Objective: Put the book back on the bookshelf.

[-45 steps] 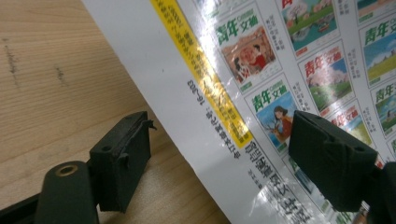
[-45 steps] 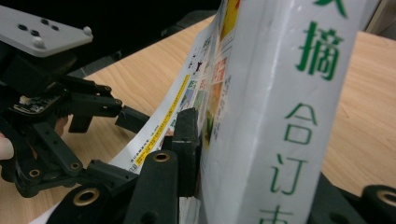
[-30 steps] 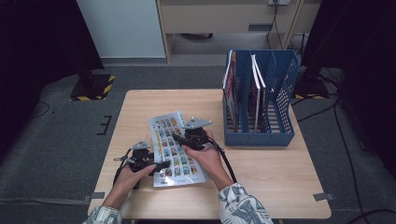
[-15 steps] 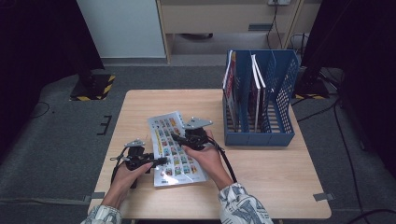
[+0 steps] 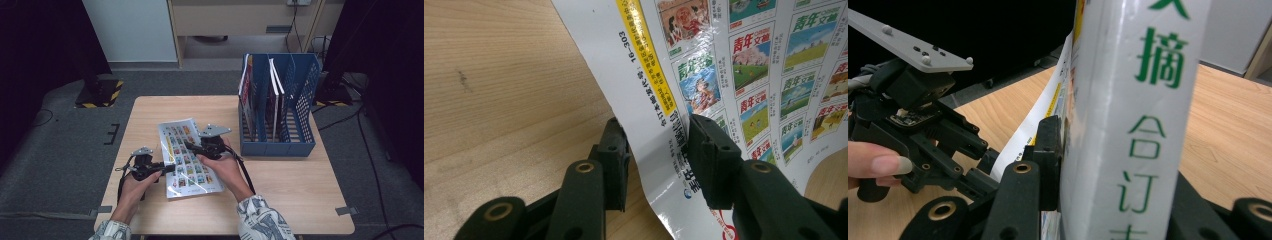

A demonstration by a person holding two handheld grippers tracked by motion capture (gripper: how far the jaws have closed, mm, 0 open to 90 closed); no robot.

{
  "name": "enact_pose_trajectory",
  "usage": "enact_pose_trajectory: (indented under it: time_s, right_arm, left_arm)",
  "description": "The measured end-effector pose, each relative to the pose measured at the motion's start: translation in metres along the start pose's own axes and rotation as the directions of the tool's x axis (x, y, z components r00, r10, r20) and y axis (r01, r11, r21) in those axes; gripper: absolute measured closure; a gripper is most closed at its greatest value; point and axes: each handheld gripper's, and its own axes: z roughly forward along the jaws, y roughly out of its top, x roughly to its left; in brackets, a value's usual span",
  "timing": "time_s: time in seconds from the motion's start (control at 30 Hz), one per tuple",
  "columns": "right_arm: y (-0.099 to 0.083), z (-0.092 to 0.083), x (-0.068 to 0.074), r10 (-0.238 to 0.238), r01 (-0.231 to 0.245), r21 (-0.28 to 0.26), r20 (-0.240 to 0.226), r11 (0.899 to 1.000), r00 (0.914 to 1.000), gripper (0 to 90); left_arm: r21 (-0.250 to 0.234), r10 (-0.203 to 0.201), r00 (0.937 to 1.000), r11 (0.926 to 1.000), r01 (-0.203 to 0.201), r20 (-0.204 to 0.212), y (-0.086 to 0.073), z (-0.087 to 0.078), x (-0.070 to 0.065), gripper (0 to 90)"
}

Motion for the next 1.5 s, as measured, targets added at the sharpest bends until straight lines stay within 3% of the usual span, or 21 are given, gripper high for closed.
enact_pose_trajectory:
  time_s: [0.27,0.6,0.77,0.9,0.97,1.23,1.4,1.5]
  right_arm:
    - [0.004,-0.004,-0.001,-0.004,0.004,-0.008,-0.001,1.0,1.0,71.5]
    - [0.01,-0.006,-0.001,0.006,-0.008,-0.035,-0.039,0.999,0.9992,66.6]
    - [0.015,-0.009,-0.001,-0.02,0.018,-0.051,-0.027,0.999,0.9994,70.4]
    - [0.017,-0.012,-0.002,-0.015,0.012,-0.09,-0.029,0.996,0.9995,72.4]
    - [0.019,-0.013,-0.001,-0.024,0.019,-0.105,-0.04,0.994,0.9989,72.2]
    - [0.024,-0.016,0.002,-0.034,0.027,-0.127,-0.059,0.992,0.9977,71.6]
    - [0.027,-0.017,0.003,-0.054,0.045,-0.154,-0.055,0.987,0.997,72.2]
    - [0.025,-0.017,0.003,-0.05,0.039,-0.164,-0.061,0.986,0.9969,71.8]
  left_arm:
    - [-0.03,0.014,0.9997,0.9994,-0.014,-0.019,0.003,-0.006,-0.004,63.8]
    - [-0.057,0.078,0.9941,0.9949,-0.082,-0.075,0.008,-0.013,-0.007,65.6]
    - [-0.087,0.121,0.985,0.9873,-0.133,-0.123,0.011,-0.019,-0.012,66.4]
    - [-0.123,0.148,0.9776,0.9783,-0.167,-0.15,0.014,-0.026,-0.013,68.0]
    - [-0.14,0.149,0.977,0.9753,-0.171,-0.153,0.015,-0.029,-0.012,68.9]
    - [-0.172,0.189,0.9565,0.9582,-0.229,-0.222,0.018,-0.036,-0.019,69.6]
    - [-0.201,0.215,0.9364,0.94,-0.276,-0.277,0.019,-0.041,-0.021,70.3]
    - [-0.204,0.225,0.9346,0.9363,-0.286,-0.276,0.019,-0.041,-0.02,70.3]
